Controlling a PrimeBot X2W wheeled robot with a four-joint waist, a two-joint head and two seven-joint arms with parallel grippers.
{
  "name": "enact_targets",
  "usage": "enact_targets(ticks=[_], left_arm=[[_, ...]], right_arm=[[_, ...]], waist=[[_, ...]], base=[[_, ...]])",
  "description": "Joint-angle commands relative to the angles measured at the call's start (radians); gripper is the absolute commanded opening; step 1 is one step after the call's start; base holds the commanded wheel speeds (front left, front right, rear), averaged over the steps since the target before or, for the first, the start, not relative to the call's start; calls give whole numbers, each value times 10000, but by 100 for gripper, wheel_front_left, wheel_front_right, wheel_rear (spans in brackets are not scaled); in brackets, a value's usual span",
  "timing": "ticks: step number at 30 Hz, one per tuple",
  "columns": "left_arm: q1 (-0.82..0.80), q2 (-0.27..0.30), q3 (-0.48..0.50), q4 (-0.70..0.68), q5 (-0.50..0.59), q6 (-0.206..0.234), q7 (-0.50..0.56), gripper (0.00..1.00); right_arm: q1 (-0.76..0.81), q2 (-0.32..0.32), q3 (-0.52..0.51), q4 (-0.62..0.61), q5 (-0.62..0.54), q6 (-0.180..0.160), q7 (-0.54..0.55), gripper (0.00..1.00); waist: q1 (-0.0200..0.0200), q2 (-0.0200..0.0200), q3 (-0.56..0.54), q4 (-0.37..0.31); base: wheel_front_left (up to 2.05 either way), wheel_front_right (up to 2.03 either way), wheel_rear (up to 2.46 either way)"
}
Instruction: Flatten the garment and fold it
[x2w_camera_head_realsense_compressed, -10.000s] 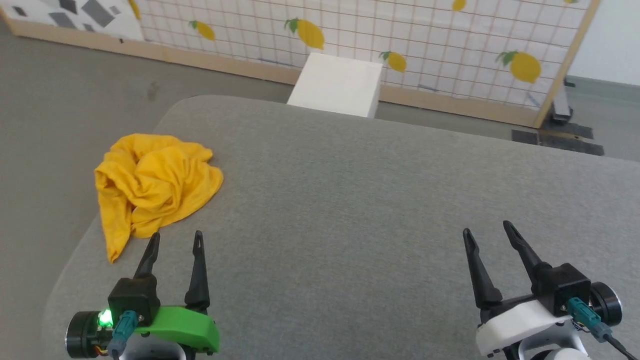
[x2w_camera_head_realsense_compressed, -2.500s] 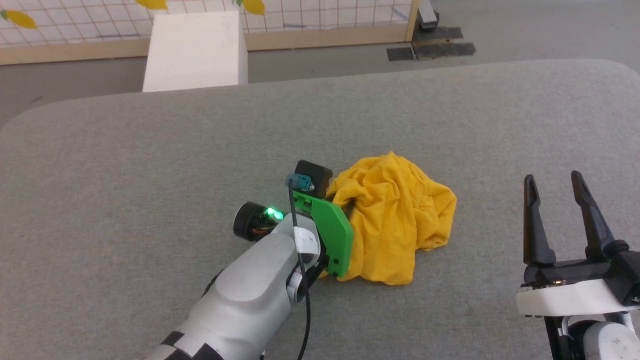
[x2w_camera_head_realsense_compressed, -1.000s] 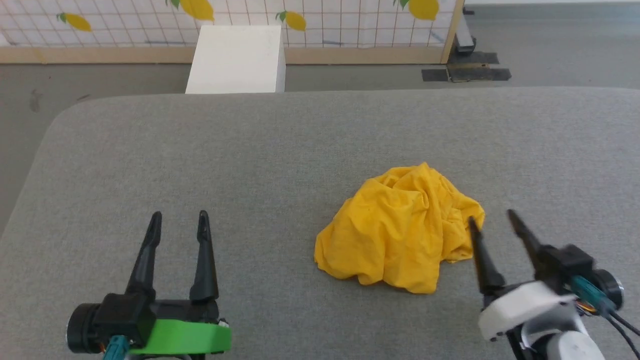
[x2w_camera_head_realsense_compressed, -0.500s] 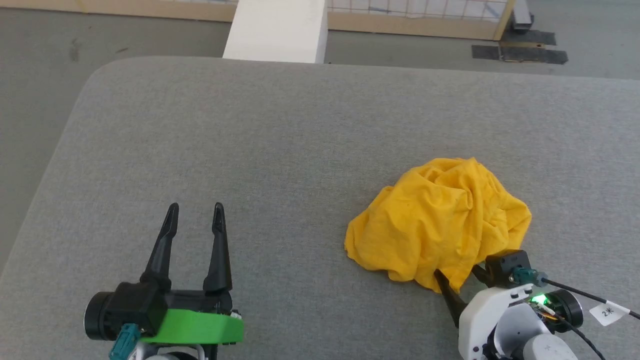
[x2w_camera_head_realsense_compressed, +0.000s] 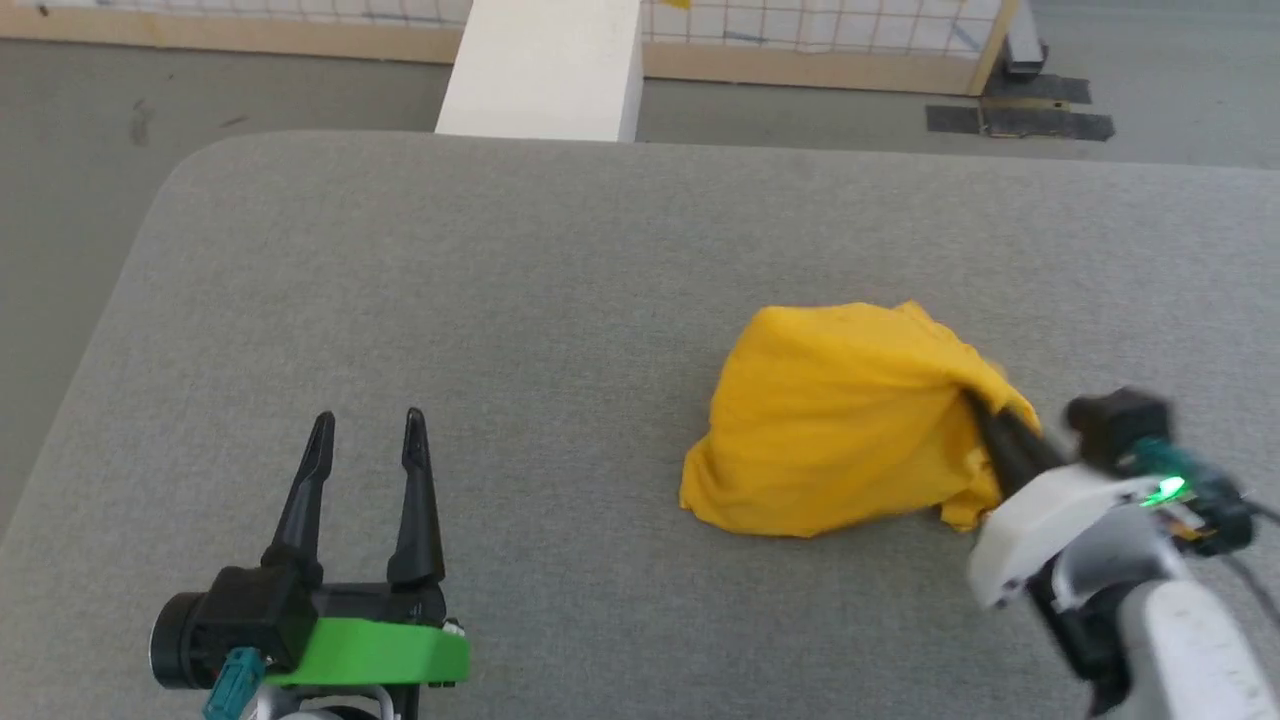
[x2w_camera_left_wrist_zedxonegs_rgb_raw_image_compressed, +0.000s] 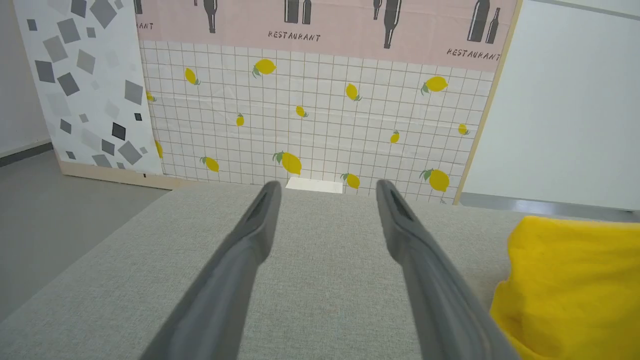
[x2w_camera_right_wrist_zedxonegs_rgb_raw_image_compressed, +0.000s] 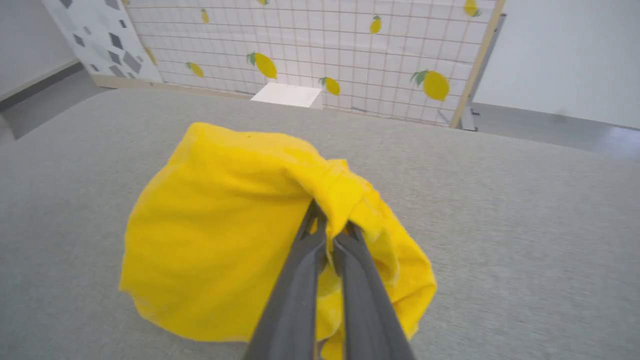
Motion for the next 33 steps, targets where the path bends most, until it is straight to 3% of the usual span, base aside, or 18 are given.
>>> enact_targets(ticks=[1, 10, 14, 20, 21, 22, 27, 33], left_arm=[[73, -55, 50, 27, 72, -43, -36, 100], [337, -69, 151, 132, 218, -232, -36, 100], [375, -72, 141, 238, 263, -318, -36, 100], [436, -75, 81, 436, 298, -401, -36, 100], [449, -75, 77, 468, 302, -408, -36, 100], [469, -76, 71, 506, 306, -418, -36, 100], [542, -77, 65, 590, 331, -442, -36, 100], [427, -78, -26, 475, 259, -398, -36, 100]], right_arm=[[-188, -91, -364, -419, -57, 42, -88, 0], [1233, -52, -3838, -2254, -692, 42, 332, 0], [2431, 241, -4712, -1930, -924, 42, 510, 0], [3347, 357, -4818, -229, -841, 42, 65, 0], [3330, 358, -4740, -48, -845, 42, -56, 69], [3274, 359, -4619, 97, -870, 42, -181, 100], [2653, 361, -3907, -589, -529, 42, -312, 100], [1730, 224, -2674, -2511, 42, 42, 854, 100]], waist=[[0, 0, -291, -336], [0, 0, -508, -737], [0, 0, -532, -754], [0, 0, -664, -748], [0, 0, -705, -752], [0, 0, -752, -751], [0, 0, -871, -734], [0, 0, -517, -611]], base=[[0, 0, 0], [0, 0, 0], [0, 0, 0], [0, 0, 0], [0, 0, 0], [0, 0, 0], [0, 0, 0], [0, 0, 0]])
